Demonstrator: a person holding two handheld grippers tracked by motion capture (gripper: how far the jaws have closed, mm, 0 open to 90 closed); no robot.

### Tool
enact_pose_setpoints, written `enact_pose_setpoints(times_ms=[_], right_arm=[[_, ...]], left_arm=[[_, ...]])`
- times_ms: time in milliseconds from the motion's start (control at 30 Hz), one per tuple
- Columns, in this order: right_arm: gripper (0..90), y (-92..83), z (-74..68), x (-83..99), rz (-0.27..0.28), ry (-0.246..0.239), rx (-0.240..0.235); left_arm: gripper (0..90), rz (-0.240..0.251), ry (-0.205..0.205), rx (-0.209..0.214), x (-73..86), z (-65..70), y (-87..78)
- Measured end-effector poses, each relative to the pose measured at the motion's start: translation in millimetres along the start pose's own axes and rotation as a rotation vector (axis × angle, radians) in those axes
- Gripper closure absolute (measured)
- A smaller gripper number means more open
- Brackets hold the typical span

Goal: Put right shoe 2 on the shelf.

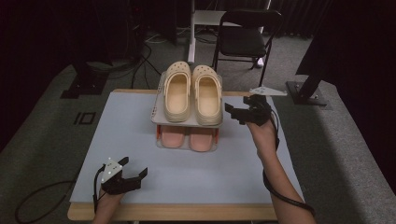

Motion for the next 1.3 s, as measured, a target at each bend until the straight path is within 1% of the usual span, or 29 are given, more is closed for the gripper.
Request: enact_pose_setpoints(times_ms=[233, 467, 667, 733, 800, 967, 1100, 1200, 1300], right_arm=[[14.7, -8.0, 20.4, 30.0, 0.008, 0.030, -0.011], [13.5, -11.8, 42.7, 67.3, 0.019, 0.043, 0.012], [13.5, -10.6, 62.7, 99.1, 0.005, 0.065, 0.017], [13.5, -10.2, 69.5, 108.6, 0.005, 0.063, 0.032], [13.5, -9.7, 75.4, 118.0, 0.007, 0.070, 0.031], [13.5, -9.3, 88.5, 142.4, -0.010, 0.064, 0.043], [13.5, -12.6, 97.2, 156.3, -0.018, 0.059, 0.070], [13.5, -17.4, 102.3, 162.9, -0.016, 0.075, 0.079], [13.5, -20.8, 105.1, 169.6, -0.021, 0.067, 0.095]], left_arm=[[8.7, -0.001, 0.000, -0.005, 0.6, -0.6, 0.4], [8.7, -0.003, 0.007, -0.006, 0.9, -1.0, 0.8], [8.7, -0.005, 0.006, -0.008, 1.5, -0.9, 1.6], [8.7, -0.005, 0.004, -0.010, 1.6, -1.1, 1.9], [8.7, -0.005, 0.003, -0.009, 1.7, -1.0, 2.0], [8.7, -0.009, 0.007, -0.010, 2.2, -1.8, 1.9], [8.7, -0.006, 0.005, -0.010, 2.2, -2.1, 1.9], [8.7, -0.007, 0.006, -0.010, 2.4, -2.4, 2.0], [8.7, -0.007, 0.005, -0.009, 2.6, -2.2, 2.3]])
Point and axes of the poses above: each handheld gripper's, and its own axes: y roughly forward along the jaws, x roughly out of its underside, z roughly to its right, the point moved 4 cm from there along y, roughly forward along the jaws, and after that the axes turned 10 degrees about y, right-handed, at the moved point
